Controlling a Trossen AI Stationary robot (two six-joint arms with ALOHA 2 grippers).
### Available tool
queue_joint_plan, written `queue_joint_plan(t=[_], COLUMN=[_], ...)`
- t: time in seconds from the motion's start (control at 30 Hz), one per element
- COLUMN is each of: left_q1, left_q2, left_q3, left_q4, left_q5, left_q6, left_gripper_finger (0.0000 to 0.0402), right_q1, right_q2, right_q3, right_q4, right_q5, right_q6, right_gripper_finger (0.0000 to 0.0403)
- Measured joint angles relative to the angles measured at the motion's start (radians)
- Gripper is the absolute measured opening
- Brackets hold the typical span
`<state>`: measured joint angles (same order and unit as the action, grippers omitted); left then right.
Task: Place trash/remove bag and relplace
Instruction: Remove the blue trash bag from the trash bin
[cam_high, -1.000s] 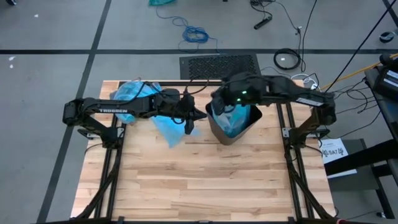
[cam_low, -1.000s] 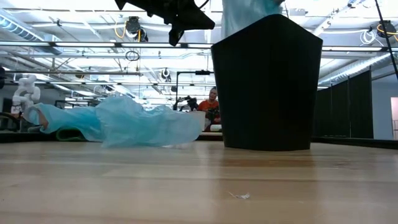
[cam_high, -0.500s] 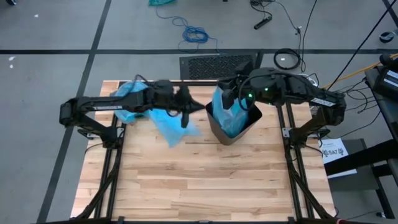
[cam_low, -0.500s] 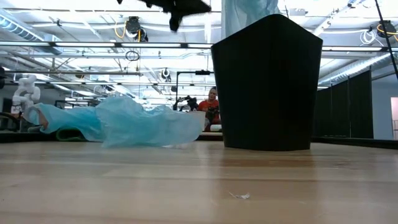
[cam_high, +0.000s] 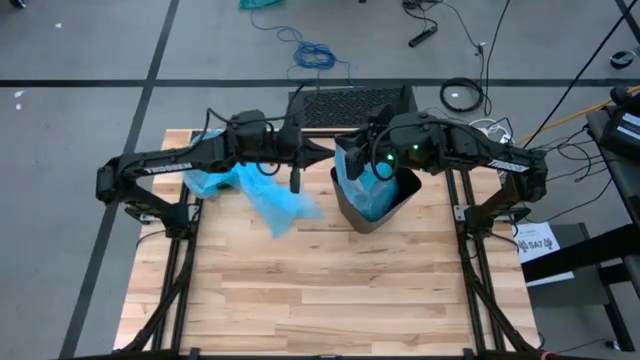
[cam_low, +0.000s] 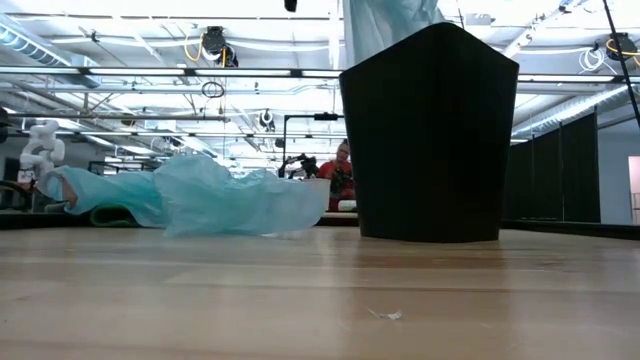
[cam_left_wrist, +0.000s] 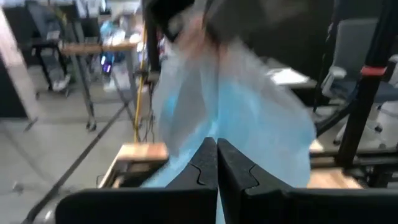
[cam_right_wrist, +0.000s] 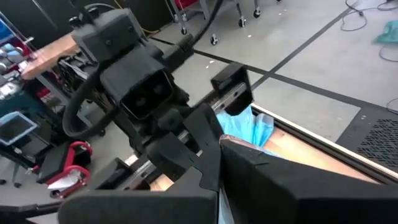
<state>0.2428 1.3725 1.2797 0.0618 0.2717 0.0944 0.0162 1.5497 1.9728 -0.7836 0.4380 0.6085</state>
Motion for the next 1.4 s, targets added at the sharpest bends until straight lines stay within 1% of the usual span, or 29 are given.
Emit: queue_joint_plan(t=[0.07, 0.17, 0.33, 0.43, 0.5, 0.67, 0.83, 0.97, 1.07, 1.17, 1.23, 1.33, 1.4], left_q1=[0.001, 0.000, 0.000, -0.004, -0.004, -0.003, 0.009, 0.041, 0.059, 0.065, 0.065, 0.065, 0.064], left_q2=[0.017, 0.053, 0.109, 0.114, 0.113, 0.113, 0.096, 0.035, 0.005, -0.002, -0.002, -0.002, -0.002], left_q3=[0.001, 0.001, 0.000, 0.000, 0.000, 0.000, -0.001, -0.001, 0.000, 0.000, 0.000, 0.000, 0.000], left_q4=[0.056, 0.106, 0.095, 0.069, 0.054, -0.036, -0.057, -0.028, -0.015, -0.007, -0.012, -0.021, -0.024], left_q5=[0.024, 0.034, 0.124, 0.128, 0.129, 0.129, 0.127, 0.117, 0.093, 0.068, 0.067, 0.067, 0.067], left_q6=[0.000, 0.000, -0.010, -0.010, -0.009, -0.009, -0.009, -0.009, -0.009, -0.010, -0.013, -0.057, -0.062], left_gripper_finger=[0.0000, 0.0000, 0.0000, 0.0000, 0.0000, 0.0000, 0.0000, 0.0000, 0.0000, 0.0000, 0.0000, 0.0000, 0.0000], right_q1=[0.000, 0.000, -0.001, -0.003, -0.001, 0.023, 0.036, 0.045, 0.053, 0.054, 0.061, 0.067, 0.075], right_q2=[0.006, 0.011, 0.016, 0.016, 0.016, 0.014, 0.013, 0.012, 0.012, 0.008, 0.003, -0.006, -0.013], right_q3=[-0.001, -0.001, -0.001, -0.001, -0.001, -0.001, -0.001, -0.001, -0.001, -0.001, -0.001, -0.001, -0.001], right_q4=[0.020, 0.056, 0.110, 0.149, 0.167, 0.243, 0.281, 0.269, 0.223, 0.146, 0.086, 0.021, -0.016], right_q5=[-0.003, -0.027, -0.017, -0.007, 0.042, 0.206, 0.235, 0.242, 0.241, 0.238, 0.237, 0.235, 0.215], right_q6=[0.001, 0.001, -0.024, -0.041, -0.074, -0.215, -0.277, -0.280, -0.242, -0.175, -0.130, -0.074, -0.052], right_gripper_finger=[0.0000, 0.0000, 0.0000, 0.0000, 0.0000, 0.0000, 0.0000, 0.0000, 0.0000, 0.0000, 0.0000, 0.0000, 0.0000])
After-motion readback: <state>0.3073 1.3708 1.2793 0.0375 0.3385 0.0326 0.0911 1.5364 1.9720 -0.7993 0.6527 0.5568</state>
